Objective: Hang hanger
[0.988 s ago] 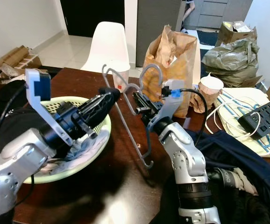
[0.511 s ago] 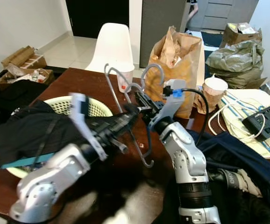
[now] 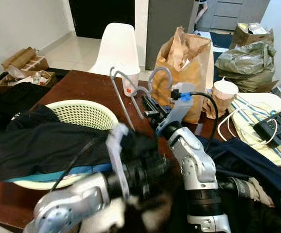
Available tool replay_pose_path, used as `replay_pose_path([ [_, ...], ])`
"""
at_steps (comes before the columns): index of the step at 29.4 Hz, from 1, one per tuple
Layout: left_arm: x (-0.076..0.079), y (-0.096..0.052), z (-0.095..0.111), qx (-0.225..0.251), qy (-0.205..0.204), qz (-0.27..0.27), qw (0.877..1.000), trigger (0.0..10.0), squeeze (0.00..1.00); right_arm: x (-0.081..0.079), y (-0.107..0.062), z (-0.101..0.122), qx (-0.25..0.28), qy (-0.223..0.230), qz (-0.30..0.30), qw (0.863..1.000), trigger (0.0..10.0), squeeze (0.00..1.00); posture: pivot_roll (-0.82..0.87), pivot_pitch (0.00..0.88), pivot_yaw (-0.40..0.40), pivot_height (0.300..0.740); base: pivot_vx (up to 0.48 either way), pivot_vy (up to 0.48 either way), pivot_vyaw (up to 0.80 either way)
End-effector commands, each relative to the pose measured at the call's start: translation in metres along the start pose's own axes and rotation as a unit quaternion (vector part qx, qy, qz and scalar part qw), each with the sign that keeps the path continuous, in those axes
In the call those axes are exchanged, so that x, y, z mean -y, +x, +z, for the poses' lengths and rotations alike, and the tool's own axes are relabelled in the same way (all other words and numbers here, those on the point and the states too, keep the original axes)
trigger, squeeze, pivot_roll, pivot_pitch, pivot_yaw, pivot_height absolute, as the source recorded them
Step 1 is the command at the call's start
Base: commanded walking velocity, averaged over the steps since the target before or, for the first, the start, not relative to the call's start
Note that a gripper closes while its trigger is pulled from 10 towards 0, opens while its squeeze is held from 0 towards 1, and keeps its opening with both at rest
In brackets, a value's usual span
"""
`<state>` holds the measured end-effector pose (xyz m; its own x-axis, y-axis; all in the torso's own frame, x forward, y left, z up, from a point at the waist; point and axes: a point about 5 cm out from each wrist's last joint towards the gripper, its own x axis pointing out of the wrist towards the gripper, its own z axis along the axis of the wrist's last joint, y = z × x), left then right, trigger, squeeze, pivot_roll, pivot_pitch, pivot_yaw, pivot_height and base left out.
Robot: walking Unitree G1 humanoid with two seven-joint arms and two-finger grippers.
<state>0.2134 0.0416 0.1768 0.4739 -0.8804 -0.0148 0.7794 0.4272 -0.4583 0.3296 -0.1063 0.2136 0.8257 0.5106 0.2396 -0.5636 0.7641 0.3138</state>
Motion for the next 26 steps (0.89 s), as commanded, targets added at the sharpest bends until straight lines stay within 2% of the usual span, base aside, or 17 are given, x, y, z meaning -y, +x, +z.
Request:
replay_pose_path([
  [1, 0.005, 0.0, 0.001, -0.002, 0.005, -0.011, 1.0, 10.0, 1.0, 0.0, 0.002, -0.001, -0.002, -0.005, 0.0, 1.0, 10.0, 0.0, -0.01, 0.081, -0.041, 0.74, 0.0, 0.0, 0.0],
  [2, 0.005, 0.0, 0.001, -0.002, 0.005, -0.011, 1.0, 10.0, 1.0, 0.0, 0.002, -0.001, -0.002, -0.005, 0.0, 1.0, 10.0, 0.0, -0.01, 0.081, -0.041, 0.74, 0.0, 0.0, 0.0],
  [3, 0.001, -0.016, 0.011, 0.012, 0.025, -0.005, 1.0, 10.0, 1.0, 0.0, 0.002, -0.002, -0.003, -0.007, 0.0, 1.0, 10.0, 0.0, -0.01, 0.081, -0.042, 0.74, 0.0, 0.0, 0.0],
  [7, 0.001, -0.016, 0.011, 0.012, 0.025, -0.005, 1.0, 10.0, 1.0, 0.0, 0.002, -0.002, -0.003, -0.007, 0.0, 1.0, 10.0, 0.0, -0.01, 0.081, -0.042, 0.74, 0.0, 0.0, 0.0],
  [8, -0.011, -0.035, 0.032, 0.057, 0.054, 0.041, 0.996, 10.0, 1.0, 0.0, 0.002, -0.002, -0.004, -0.008, 0.0, 1.0, 10.0, 0.0, -0.01, 0.08, -0.043, 0.74, 0.0, 0.0, 0.0],
  [9, -0.011, -0.035, 0.032, 0.057, 0.054, 0.041, 0.996, 10.0, 1.0, 0.0, 0.002, -0.002, -0.004, -0.008, 0.0, 1.0, 10.0, 0.0, -0.01, 0.08, -0.043, 0.74, 0.0, 0.0, 0.0],
  [10, -0.061, -0.108, 0.096, 0.22, 0.124, 0.289, 0.923, 10.0, 1.0, -0.001, 0.001, -0.003, -0.006, -0.008, 0.003, 1.0, 10.0, 0.0, 0.0, 0.082, -0.05, 0.74, 0.0, 0.0, 0.0],
  [11, -0.071, -0.135, 0.111, 0.267, 0.138, 0.363, 0.882, 10.0, 1.0, -0.001, 0.001, -0.003, -0.007, -0.008, 0.005, 1.0, 10.0, 0.0, 0.0, 0.082, -0.05, 0.74, 0.0, 0.0, 0.0],
  [13, -0.071, -0.135, 0.111, 0.267, 0.138, 0.363, 0.882, 10.0, 1.0, -0.001, 0.001, -0.003, -0.007, -0.008, 0.005, 1.0, 10.0, 0.0, 0.0, 0.082, -0.05, 0.74, 0.0, 0.0, 0.0],
  [14, -0.079, -0.163, 0.12, 0.308, 0.143, 0.435, 0.834, 10.0, 1.0, -0.001, 0.002, -0.004, -0.009, -0.007, 0.006, 1.0, 10.0, 0.0, 0.0, 0.083, -0.052, 0.74, 0.0, 0.0, 0.0],
  [17, -0.079, -0.163, 0.12, 0.308, 0.143, 0.435, 0.834, 10.0, 1.0, -0.001, 0.002, -0.004, -0.009, -0.007, 0.006, 1.0, 10.0, 0.0, 0.0, 0.083, -0.052, 0.74, 0.0, 0.0, 0.0],
  [18, -0.086, -0.184, 0.122, 0.321, 0.148, 0.493, 0.795, 10.0, 1.0, -0.002, 0.002, -0.004, -0.01, -0.007, 0.007, 1.0, 10.0, 0.0, 0.0, 0.083, -0.052, 0.74, 0.0, 0.0, 0.0],
  [19, -0.086, -0.184, 0.122, 0.321, 0.148, 0.493, 0.795, 10.0, 1.0, -0.002, 0.002, -0.004, -0.01, -0.007, 0.007, 1.0, 10.0, 0.0, 0.0, 0.083, -0.052, 0.74, 0.0, 0.0, 0.0],
  [20, -0.094, -0.202, 0.118, 0.314, 0.149, 0.544, 0.763, 10.0, 1.0, -0.002, 0.002, -0.004, -0.011, -0.007, 0.008, 1.0, 10.0, 0.0, 0.0, 0.081, -0.058, 0.74, 0.0, 0.0, 0.0],
  [22, -0.094, -0.202, 0.118, 0.314, 0.149, 0.544, 0.763, 10.0, 1.0, -0.002, 0.002, -0.004, -0.011, -0.007, 0.008, 1.0, 10.0, 0.0, 0.0, 0.081, -0.058, 0.74, 0.0, 0.0, 0.0],
  [23, -0.102, -0.212, 0.11, 0.285, 0.153, 0.577, 0.75, 10.0, 1.0, -0.002, 0.002, -0.004, -0.012, -0.008, 0.009, 1.0, 10.0, 0.0, -0.01, 0.082, -0.06, 0.74, 0.0, 0.0, 0.0],
  [26, -0.102, -0.212, 0.11, 0.285, 0.153, 0.577, 0.75, 10.0, 1.0, -0.002, 0.002, -0.004, -0.012, -0.008, 0.009, 1.0, 10.0, 0.0, -0.01, 0.082, -0.06, 0.74, 0.0, 0.0, 0.0],
])
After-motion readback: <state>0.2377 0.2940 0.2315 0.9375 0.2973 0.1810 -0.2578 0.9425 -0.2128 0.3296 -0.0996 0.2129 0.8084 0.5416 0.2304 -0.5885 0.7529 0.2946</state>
